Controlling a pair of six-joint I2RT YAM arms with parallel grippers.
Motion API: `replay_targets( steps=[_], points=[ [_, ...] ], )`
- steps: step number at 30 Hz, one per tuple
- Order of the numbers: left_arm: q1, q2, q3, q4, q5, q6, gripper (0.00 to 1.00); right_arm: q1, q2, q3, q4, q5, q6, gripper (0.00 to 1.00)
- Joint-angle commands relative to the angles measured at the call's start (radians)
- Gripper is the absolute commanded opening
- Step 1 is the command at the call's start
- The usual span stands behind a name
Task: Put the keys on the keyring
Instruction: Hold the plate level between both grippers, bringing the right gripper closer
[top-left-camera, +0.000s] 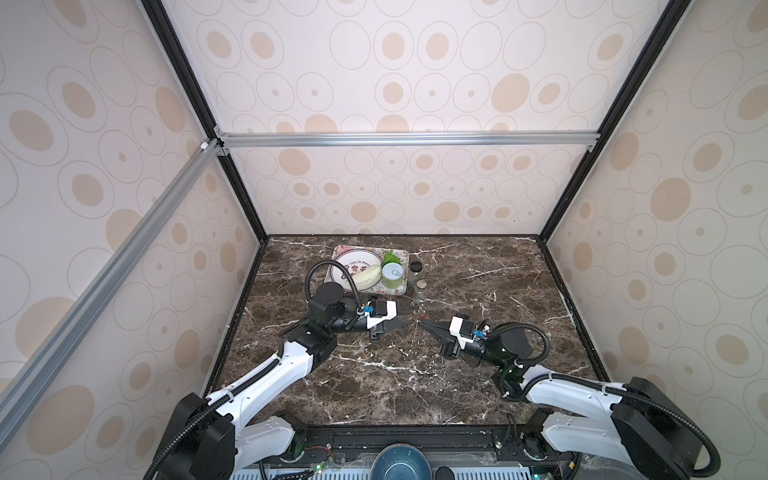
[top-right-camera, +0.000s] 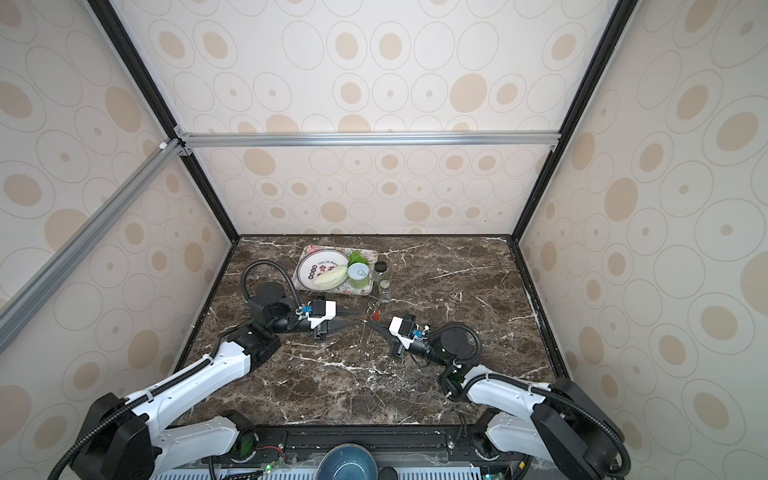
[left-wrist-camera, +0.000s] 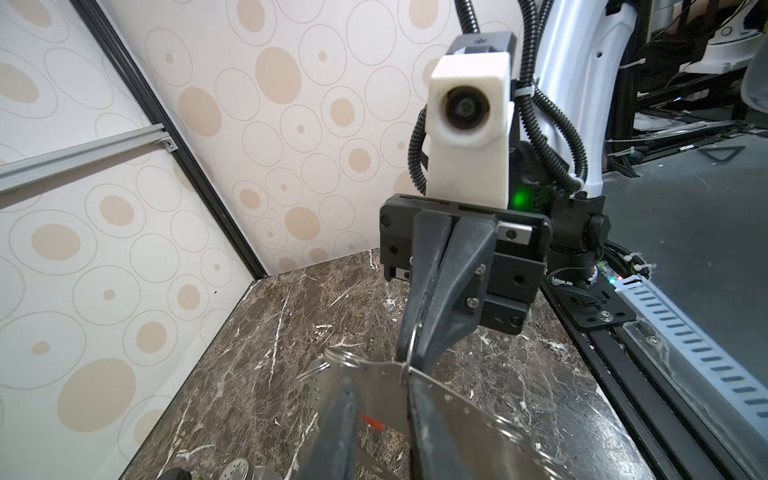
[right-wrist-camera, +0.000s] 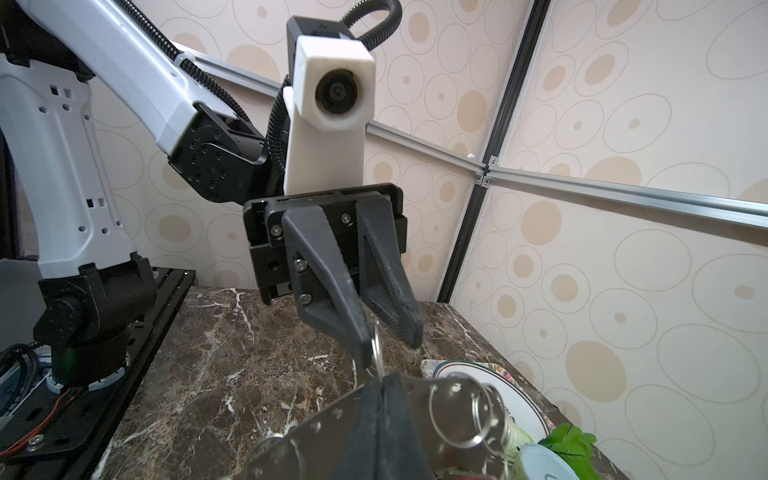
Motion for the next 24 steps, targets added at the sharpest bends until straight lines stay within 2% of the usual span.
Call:
replay_targets(
  steps=[1, 12, 17, 24],
  points=[
    [0.007, -0.019, 0.015, -0.003, 0.049, 0.024, 0.24, 0.003, 0.007, 0.015, 0.071, -0.019, 0.014, 0.00],
    [0.007, -0.010, 0.026, -0.021, 0.062, 0.034, 0.24, 0.004, 0.036, 0.031, 0.099, -0.048, 0.041, 0.00],
    [0.007, -0.010, 0.026, -0.025, 0.058, 0.037, 0.18, 0.003, 0.058, 0.033, 0.142, -0.054, 0.057, 0.00],
    [0.007, -0.006, 0.032, -0.036, 0.058, 0.045, 0.18, 0.003, 0.071, 0.042, 0.157, -0.068, 0.072, 0.00]
  ],
)
